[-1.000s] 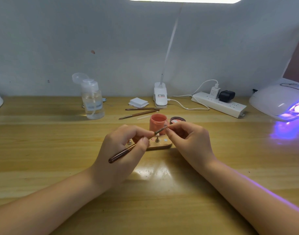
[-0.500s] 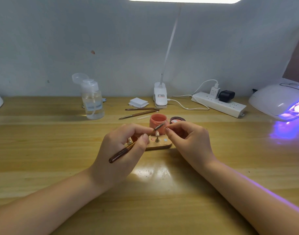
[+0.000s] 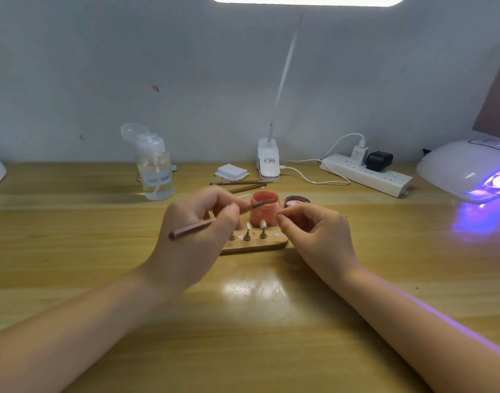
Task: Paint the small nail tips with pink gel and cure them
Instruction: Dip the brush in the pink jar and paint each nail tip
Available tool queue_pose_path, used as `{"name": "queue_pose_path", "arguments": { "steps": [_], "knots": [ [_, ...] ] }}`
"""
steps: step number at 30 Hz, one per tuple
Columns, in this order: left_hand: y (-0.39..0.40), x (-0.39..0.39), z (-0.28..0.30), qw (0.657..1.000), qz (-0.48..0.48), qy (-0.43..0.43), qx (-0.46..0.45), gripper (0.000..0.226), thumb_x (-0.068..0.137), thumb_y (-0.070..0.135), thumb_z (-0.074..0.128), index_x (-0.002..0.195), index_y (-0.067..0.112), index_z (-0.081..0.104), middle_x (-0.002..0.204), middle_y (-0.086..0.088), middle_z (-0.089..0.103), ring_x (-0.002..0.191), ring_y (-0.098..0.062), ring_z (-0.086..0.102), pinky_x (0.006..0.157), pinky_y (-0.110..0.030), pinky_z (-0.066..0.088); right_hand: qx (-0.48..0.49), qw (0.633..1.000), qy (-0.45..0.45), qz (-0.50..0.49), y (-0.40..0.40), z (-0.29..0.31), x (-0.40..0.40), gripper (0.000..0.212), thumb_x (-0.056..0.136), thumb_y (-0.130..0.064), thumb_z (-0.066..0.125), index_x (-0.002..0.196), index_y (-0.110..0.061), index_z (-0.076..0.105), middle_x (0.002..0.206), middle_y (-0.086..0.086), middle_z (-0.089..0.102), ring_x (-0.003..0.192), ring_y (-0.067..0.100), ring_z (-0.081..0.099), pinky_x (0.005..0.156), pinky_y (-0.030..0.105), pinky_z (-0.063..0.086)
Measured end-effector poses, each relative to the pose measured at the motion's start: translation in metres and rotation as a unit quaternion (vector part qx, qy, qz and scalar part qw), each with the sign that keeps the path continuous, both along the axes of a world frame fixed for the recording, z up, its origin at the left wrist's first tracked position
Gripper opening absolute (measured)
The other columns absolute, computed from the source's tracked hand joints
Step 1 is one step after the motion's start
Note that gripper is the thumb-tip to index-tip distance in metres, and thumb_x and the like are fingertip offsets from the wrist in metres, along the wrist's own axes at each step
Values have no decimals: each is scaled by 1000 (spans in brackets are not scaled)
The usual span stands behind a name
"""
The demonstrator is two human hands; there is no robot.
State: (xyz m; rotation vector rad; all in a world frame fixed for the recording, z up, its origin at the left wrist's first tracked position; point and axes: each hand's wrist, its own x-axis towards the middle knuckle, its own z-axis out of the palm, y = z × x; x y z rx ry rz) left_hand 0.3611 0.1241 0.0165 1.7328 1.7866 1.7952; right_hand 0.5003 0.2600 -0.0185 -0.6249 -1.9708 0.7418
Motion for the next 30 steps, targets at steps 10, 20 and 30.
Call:
{"name": "queue_pose_path", "arguments": {
  "steps": [10, 20, 30],
  "knots": [
    [91, -29, 57, 953, 66, -84, -284, 18, 83, 11, 56, 75, 4, 70, 54, -1, 67, 54, -10, 61, 57, -25, 46, -9, 1000, 10, -13, 2, -2, -1, 5, 80, -9, 74, 81, -13, 76, 67, -8, 68, 61, -2, 58, 61, 10, 42],
    [107, -28, 53, 926, 73, -98, -358, 15, 85, 9, 54, 84, 3, 68, 44, 2, 62, 30, -2, 49, 31, -8, 30, -6, 1000, 4, -12, 1, -2, -1, 5, 80, -8, 73, 82, -10, 76, 69, -3, 69, 62, 2, 59, 62, 15, 46],
    [70, -65, 38, 870, 55, -365, -326, 23, 89, 19, 44, 87, 11, 65, 51, 6, 62, 49, -8, 42, 50, -21, 29, -5, 1000, -10, -12, 1, -1, 0, 6, 81, -10, 73, 85, -12, 77, 72, -5, 70, 66, 5, 62, 63, 18, 49]
  ]
}}
